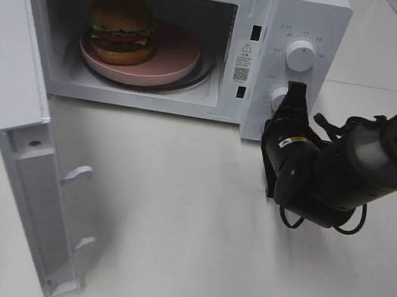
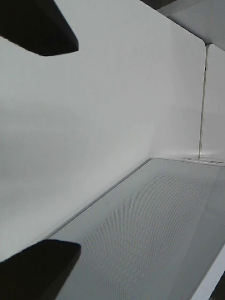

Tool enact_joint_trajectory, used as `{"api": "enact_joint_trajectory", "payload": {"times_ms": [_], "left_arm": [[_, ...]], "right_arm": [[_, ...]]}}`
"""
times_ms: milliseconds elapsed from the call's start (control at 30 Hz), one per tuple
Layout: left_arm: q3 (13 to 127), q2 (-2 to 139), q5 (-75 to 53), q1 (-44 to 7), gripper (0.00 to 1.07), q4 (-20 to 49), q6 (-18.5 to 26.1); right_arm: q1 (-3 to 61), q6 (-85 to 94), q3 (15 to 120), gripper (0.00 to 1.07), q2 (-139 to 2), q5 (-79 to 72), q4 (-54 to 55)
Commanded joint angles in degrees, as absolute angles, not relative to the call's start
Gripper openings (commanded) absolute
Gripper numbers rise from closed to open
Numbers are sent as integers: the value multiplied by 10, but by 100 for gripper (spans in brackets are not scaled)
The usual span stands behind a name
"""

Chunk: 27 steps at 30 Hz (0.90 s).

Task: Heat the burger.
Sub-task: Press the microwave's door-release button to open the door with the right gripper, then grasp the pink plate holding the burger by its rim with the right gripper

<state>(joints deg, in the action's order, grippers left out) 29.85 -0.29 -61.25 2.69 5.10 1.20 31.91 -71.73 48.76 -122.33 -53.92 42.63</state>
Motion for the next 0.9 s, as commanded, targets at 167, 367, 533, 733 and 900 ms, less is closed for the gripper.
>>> {"api": "enact_joint_trajectory", "payload": {"times_ms": [167, 367, 533, 733, 900], "left_arm": [[297, -11, -614, 29, 100, 52, 11], [297, -11, -614, 29, 100, 52, 11], [297, -11, -614, 29, 100, 52, 11], [297, -11, -614, 29, 100, 52, 11], [297, -11, -614, 29, 100, 52, 11]], "right_arm": [[316, -663, 445, 0, -1174, -500, 410], [316, -589, 387, 0, -1112, -440, 375], [314, -458, 372, 0, -1061, -362, 323], [314, -244, 372, 1, -1000, -237, 304], [314, -73, 379, 2, -963, -120, 304]]}}
